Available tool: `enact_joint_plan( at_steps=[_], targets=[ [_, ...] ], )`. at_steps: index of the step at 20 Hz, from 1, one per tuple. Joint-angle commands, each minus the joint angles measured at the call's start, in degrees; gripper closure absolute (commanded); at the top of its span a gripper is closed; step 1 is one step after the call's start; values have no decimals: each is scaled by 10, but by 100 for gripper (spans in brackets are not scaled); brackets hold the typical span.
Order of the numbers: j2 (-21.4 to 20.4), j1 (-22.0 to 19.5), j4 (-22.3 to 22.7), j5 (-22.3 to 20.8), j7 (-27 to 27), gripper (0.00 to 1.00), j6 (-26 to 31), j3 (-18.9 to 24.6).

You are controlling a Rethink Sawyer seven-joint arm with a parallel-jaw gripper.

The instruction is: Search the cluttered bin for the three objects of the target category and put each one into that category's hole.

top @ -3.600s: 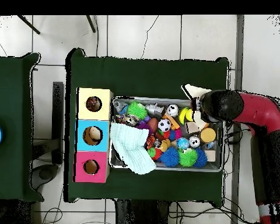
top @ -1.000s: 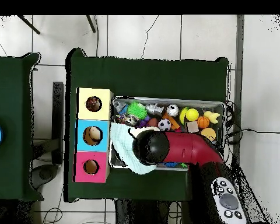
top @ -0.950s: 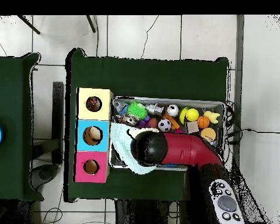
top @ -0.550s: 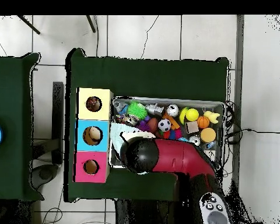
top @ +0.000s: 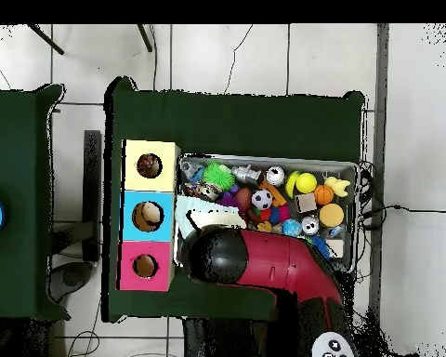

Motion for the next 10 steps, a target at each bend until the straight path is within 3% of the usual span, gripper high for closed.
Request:
enact_joint_plan(
  at_steps=[1,3,10],
  targets=[
    [19,-10,15,19,114,100,7,-19],
    [35,-12,-11,16,109,100,13,-21],
    [49,-26,-20,27,94,100,12,-15]
  ],
)
